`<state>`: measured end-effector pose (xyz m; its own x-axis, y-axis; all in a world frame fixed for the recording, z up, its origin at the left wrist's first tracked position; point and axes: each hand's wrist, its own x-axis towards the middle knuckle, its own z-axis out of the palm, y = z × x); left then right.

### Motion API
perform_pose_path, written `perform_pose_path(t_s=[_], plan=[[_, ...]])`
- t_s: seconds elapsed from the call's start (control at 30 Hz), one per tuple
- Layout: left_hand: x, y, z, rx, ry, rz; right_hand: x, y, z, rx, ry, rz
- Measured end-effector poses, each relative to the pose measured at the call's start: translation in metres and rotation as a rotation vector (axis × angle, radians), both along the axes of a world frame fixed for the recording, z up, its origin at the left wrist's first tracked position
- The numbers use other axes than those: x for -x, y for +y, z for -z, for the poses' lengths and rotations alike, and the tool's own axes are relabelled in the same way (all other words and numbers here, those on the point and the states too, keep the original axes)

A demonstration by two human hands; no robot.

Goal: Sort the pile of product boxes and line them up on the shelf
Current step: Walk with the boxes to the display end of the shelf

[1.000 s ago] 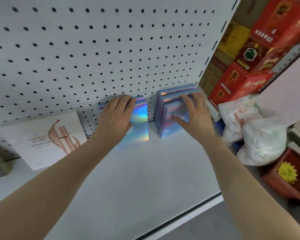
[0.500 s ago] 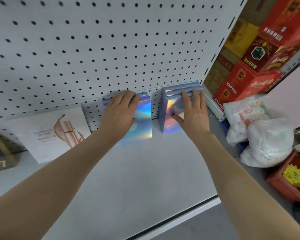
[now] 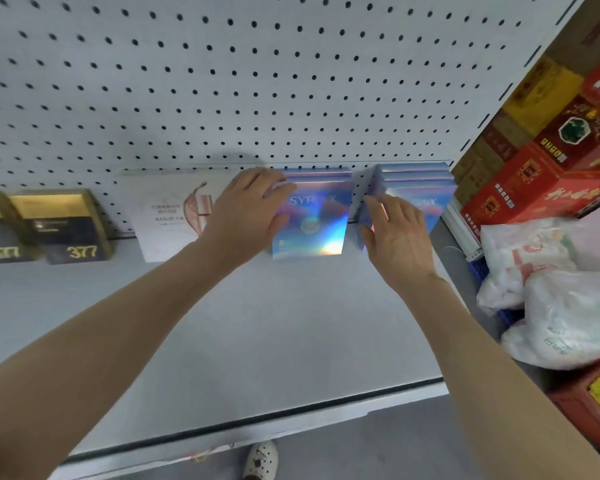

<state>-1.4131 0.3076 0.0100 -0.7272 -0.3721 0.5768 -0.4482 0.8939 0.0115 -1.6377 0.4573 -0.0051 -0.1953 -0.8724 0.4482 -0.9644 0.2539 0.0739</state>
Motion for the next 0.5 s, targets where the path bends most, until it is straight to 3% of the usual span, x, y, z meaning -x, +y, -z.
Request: perform_pose_path(t_s=[0.27,0.5], plan=[[-0.149,0.041,0.017,-0.192,0.005,-0.166,-0.129,-0.004,0.016,0.024,0.01,-0.216],[-0.335,0.088,0.044,-0.272,0.036,-0.419,-0.3,-0.022,0.027,-0.052,-0.118,-0.409]])
